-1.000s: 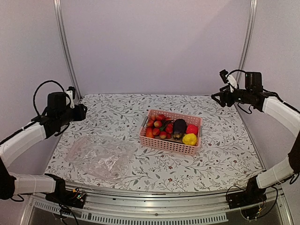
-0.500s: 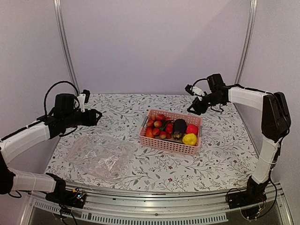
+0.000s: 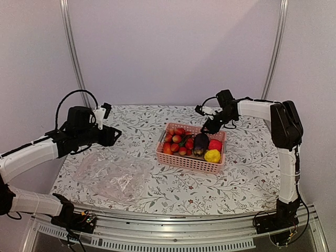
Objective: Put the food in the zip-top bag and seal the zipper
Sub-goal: Adjust the bin at the center of the board.
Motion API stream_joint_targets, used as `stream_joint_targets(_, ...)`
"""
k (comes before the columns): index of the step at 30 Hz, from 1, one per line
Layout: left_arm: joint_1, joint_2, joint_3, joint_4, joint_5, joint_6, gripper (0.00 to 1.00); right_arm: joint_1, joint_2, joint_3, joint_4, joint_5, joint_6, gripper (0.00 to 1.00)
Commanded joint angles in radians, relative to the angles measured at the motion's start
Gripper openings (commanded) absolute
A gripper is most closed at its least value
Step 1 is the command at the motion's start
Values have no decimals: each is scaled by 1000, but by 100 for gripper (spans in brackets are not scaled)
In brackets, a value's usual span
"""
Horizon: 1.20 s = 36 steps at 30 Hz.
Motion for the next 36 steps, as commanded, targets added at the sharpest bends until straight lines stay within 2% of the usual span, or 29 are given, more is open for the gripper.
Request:
stream_joint_targets(1, -14, 27, -2, -24, -9, 19, 65, 8, 32, 37, -24, 14, -8, 43)
stream_joint_targets(7, -13, 36, 0, -24, -2, 19, 65, 7, 30, 29, -30, 45, 9, 20)
stream_joint_targets(10, -13, 38, 0, -23, -8, 16, 65, -7, 10, 12, -30, 50, 45, 5)
stream_joint_targets(16, -18, 66, 17, -48, -41, -11, 64, -97, -82, -125, -13, 42, 150, 1)
stream_joint_targets(20, -17, 97, 70, -125, -175, -79, 65, -161, -218, -294, 15, 63, 191, 1)
stream_joint_targets(26, 4, 81, 112, -257, -360, -149, 83, -302, -382, -509, 37, 74, 189, 0)
stream_joint_targets(28, 46, 72, 125, -328, -378, -190, 86, -346, -434, -580, 43, 71, 170, 0)
stream_joint_targets(31, 172, 43, 106, -393, -239, -267, 86, -394, -507, -648, 42, 66, 152, 5)
stream_joint_targets(32, 210, 36, 93, -401, -179, -288, 86, -399, -532, -667, 37, 67, 150, 13)
stream_joint_targets(35, 287, 34, 71, -443, -96, -293, 87, -400, -618, -704, 20, 42, 159, 49)
stream_joint_targets(36, 304, 40, 68, -461, -93, -298, 87, -400, -651, -709, 10, 17, 169, 58)
